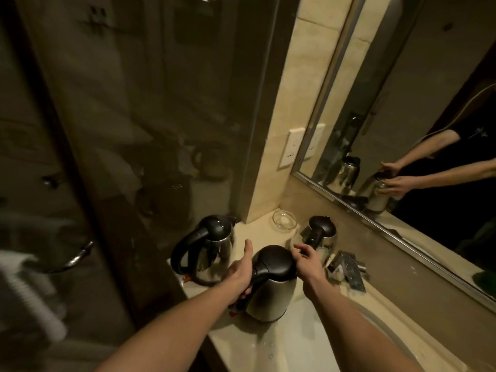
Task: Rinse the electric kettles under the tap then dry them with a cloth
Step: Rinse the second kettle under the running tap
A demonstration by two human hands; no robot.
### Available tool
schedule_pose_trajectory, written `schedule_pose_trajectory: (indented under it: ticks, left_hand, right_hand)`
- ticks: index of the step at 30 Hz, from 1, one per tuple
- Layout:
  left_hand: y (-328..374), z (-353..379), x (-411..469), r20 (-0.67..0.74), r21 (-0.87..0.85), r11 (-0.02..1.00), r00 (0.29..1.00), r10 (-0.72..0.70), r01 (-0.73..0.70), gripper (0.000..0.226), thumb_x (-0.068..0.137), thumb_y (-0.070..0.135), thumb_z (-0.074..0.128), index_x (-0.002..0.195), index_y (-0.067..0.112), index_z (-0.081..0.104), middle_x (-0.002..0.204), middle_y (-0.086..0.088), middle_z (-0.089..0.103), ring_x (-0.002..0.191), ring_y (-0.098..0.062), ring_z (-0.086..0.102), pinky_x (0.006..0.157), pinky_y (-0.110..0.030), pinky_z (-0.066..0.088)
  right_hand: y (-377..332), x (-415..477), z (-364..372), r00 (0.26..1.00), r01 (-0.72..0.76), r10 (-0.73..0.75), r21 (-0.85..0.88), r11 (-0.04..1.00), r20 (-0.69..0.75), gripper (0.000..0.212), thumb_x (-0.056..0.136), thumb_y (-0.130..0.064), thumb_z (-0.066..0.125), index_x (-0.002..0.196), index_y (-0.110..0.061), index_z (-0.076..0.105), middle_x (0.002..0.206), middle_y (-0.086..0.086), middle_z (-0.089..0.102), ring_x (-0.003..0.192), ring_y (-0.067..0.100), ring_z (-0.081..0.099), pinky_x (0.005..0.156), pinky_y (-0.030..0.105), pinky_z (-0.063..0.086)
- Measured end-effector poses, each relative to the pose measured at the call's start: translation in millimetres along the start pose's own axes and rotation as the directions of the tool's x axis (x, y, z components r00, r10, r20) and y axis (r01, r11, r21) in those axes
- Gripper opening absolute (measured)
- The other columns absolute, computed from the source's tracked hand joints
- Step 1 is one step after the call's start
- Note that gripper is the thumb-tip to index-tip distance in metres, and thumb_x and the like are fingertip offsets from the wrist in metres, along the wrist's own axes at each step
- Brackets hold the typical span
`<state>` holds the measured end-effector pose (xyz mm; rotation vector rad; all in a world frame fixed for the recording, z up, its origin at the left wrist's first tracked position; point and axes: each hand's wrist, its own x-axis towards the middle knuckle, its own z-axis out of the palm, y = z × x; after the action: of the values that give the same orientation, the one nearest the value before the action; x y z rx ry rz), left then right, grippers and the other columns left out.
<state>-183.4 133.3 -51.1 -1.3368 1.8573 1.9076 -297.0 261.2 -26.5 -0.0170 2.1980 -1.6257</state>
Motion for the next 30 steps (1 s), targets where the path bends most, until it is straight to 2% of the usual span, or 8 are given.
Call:
schedule_pose_trajectory:
  ticks: [4,7,11,15,18,21,24,30]
  left_hand:
    - [0.2,-10.8,-0.3,-0.027,-0.036,0.999,1.000,-0.014,0.013,0.119,0.074,0.096,0.014,0.140,0.005,0.054,0.050,-0.005,0.047,0.038,-0.016,0.044,0.042,-0.019,0.035]
    - [3.4,-11.2,4.9,-0.053,-0.104,0.994,0.998,-0.030,0.025,0.112,0.072,0.097,0.016,0.127,0.009,0.057,0.054,-0.006,0.048,0.041,-0.018,0.045,0.046,-0.022,0.037]
    - [11.2,-9.0,15.8,-0.080,-0.123,0.992,0.996,-0.046,0.036,0.119,0.069,0.099,0.016,0.126,0.004,0.060,0.057,-0.006,0.051,0.040,-0.017,0.047,0.044,-0.022,0.039]
    - [24.5,-5.7,27.1,-0.103,-0.099,0.995,0.994,-0.040,0.030,0.121,0.077,0.094,0.015,0.139,-0.002,0.054,0.066,-0.006,0.050,0.036,-0.013,0.046,0.038,-0.019,0.038]
    - [36.2,0.6,39.9,-0.158,-0.086,0.996,0.986,-0.050,0.036,0.120,0.075,0.095,0.014,0.139,0.002,0.055,0.084,-0.012,0.065,0.041,-0.014,0.051,0.039,-0.019,0.039]
    - [47.9,7.6,55.3,-0.226,-0.092,0.995,0.972,-0.066,0.046,0.122,0.067,0.099,0.008,0.133,0.008,0.057,0.109,-0.016,0.069,0.067,-0.021,0.065,0.059,-0.028,0.054]
    - [49.1,13.6,85.2,-0.271,-0.113,0.991,0.957,-0.098,0.069,0.155,0.030,0.109,-0.005,0.126,0.009,0.064,0.122,-0.020,0.068,0.107,-0.035,0.069,0.097,-0.048,0.054]
    - [57.6,19.2,118.8,-0.354,-0.045,0.993,0.928,-0.118,0.109,0.150,0.024,0.105,-0.020,0.103,0.011,0.067,0.105,-0.016,0.072,0.103,-0.032,0.068,0.096,-0.047,0.054]
  right_hand:
    - [1.0,11.7,18.7,1.000,0.011,-0.011,-0.022,1.000,-0.011,0.012,0.095,-0.009,0.062,0.106,-0.012,0.066,0.116,0.016,0.064,0.095,0.022,0.058,0.087,0.036,0.048]
    - [-4.4,22.5,26.9,1.000,0.000,0.000,-0.019,1.000,-0.007,0.009,0.096,-0.009,0.060,0.102,-0.014,0.065,0.115,0.014,0.063,0.100,0.023,0.057,0.100,0.042,0.048]
    - [-12.3,37.5,30.4,1.000,-0.019,0.019,0.004,1.000,0.022,0.016,0.099,-0.015,0.055,0.112,-0.010,0.064,0.114,0.012,0.060,0.102,0.023,0.054,0.092,0.036,0.043]
    - [-18.5,57.2,32.1,0.998,-0.031,0.031,0.010,0.999,0.045,0.019,0.100,-0.021,0.055,0.116,-0.014,0.062,0.119,0.009,0.059,0.112,0.025,0.053,0.095,0.036,0.042]
    - [-25.2,76.1,33.8,0.996,-0.056,0.055,0.007,0.998,0.073,0.013,0.099,-0.024,0.055,0.110,-0.020,0.061,0.116,0.006,0.058,0.113,0.025,0.053,0.104,0.041,0.042]
    - [-30.2,97.8,36.2,0.992,-0.072,0.071,0.008,0.997,0.100,0.011,0.098,-0.026,0.057,0.105,-0.020,0.063,0.107,0.004,0.059,0.106,0.023,0.055,0.103,0.041,0.043]
    - [-32.7,118.9,41.6,0.991,-0.068,0.068,-0.008,0.998,0.115,0.017,0.097,-0.027,0.057,0.110,-0.019,0.065,0.104,-0.002,0.058,0.106,0.022,0.055,0.104,0.043,0.044]
    - [-28.5,158.4,51.3,0.978,-0.102,0.103,-0.014,0.995,0.184,0.024,0.094,-0.027,0.056,0.117,-0.022,0.064,0.119,0.008,0.063,0.113,0.028,0.056,0.106,0.050,0.042]
